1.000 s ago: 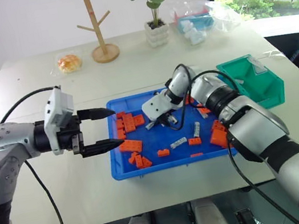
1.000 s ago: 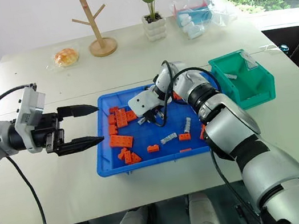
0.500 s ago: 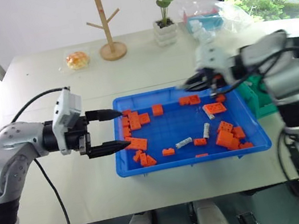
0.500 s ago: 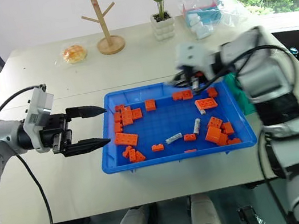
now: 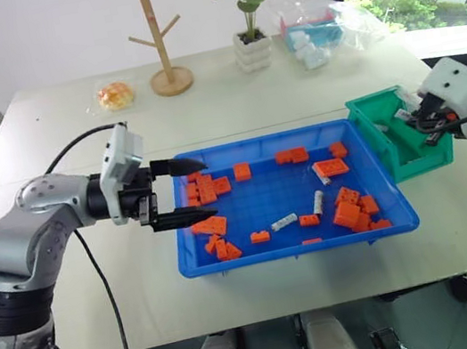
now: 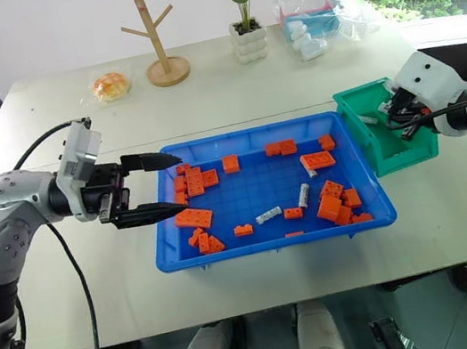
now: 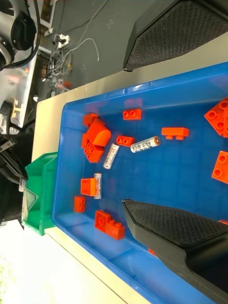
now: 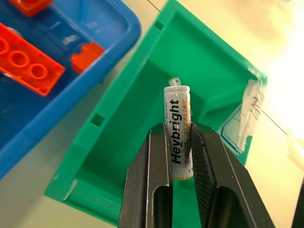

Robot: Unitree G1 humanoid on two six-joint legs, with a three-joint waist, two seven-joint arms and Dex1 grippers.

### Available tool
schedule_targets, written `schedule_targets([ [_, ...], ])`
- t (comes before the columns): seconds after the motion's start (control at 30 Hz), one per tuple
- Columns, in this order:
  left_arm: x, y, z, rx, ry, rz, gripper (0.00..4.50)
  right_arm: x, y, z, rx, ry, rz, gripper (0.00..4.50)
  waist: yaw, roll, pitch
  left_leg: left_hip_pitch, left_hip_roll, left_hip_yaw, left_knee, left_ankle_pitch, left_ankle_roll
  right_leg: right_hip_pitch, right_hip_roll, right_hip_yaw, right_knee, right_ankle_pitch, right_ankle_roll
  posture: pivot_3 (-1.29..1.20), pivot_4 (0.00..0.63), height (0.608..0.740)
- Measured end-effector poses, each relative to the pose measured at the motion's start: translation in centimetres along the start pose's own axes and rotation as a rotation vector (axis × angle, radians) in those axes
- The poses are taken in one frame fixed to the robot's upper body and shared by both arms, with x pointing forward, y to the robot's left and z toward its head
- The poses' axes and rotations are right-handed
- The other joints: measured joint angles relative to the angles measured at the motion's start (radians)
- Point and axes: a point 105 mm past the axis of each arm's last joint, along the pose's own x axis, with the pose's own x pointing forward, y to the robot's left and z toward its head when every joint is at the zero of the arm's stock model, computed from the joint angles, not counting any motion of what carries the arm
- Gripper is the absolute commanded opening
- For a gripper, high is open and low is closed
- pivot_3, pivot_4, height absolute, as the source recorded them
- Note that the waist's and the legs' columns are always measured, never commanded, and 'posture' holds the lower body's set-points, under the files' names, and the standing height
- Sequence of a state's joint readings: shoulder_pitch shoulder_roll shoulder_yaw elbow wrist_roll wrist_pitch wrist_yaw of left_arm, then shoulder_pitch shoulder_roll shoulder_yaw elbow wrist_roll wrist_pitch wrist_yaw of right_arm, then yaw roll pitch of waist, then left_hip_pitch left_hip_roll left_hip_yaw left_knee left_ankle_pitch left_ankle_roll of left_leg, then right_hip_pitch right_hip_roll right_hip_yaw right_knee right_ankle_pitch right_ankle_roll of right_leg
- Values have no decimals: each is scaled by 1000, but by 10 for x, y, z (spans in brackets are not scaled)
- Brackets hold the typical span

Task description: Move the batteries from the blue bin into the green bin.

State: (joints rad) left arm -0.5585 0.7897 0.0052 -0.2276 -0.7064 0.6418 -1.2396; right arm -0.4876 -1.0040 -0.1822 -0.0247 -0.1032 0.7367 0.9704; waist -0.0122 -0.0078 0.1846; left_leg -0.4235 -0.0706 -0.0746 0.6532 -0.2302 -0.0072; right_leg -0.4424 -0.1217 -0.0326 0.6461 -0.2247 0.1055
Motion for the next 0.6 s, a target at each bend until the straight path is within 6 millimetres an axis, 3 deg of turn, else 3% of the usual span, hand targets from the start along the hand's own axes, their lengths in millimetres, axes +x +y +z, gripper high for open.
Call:
schedule_targets([
  [0.13,1,0,0,-2,-3,-2,4500,4,-3,-7,-1,8,-25,4085,1,0,0,0,0,0,0,0,0,0,0,0,0,0,0,0,150,693],
  [0.3,0,-1,0,-5,-1,0,4500,7,6,0,24,-41,62,4085,0,0,0,0,0,0,0,0,0,0,0,0,0,0,0,0,150,693],
  [0.47,-1,-1,-1,-4,5,0,4500,-11,27,66,-102,-267,272,4085,-5,1,1,0,1,-1,0,0,0,0,2,0,0,0,0,0,150,693],
  [0.53,-1,-1,0,-3,5,2,4500,-17,52,87,-204,-330,431,4085,-3,0,1,0,1,-1,0,0,1,1,2,-1,0,0,1,0,150,693],
  [0.6,-1,-1,0,0,4,3,4500,-15,90,95,-298,-359,617,4085,-3,-2,2,1,1,-1,0,0,1,1,2,-1,0,0,1,0,150,693],
])
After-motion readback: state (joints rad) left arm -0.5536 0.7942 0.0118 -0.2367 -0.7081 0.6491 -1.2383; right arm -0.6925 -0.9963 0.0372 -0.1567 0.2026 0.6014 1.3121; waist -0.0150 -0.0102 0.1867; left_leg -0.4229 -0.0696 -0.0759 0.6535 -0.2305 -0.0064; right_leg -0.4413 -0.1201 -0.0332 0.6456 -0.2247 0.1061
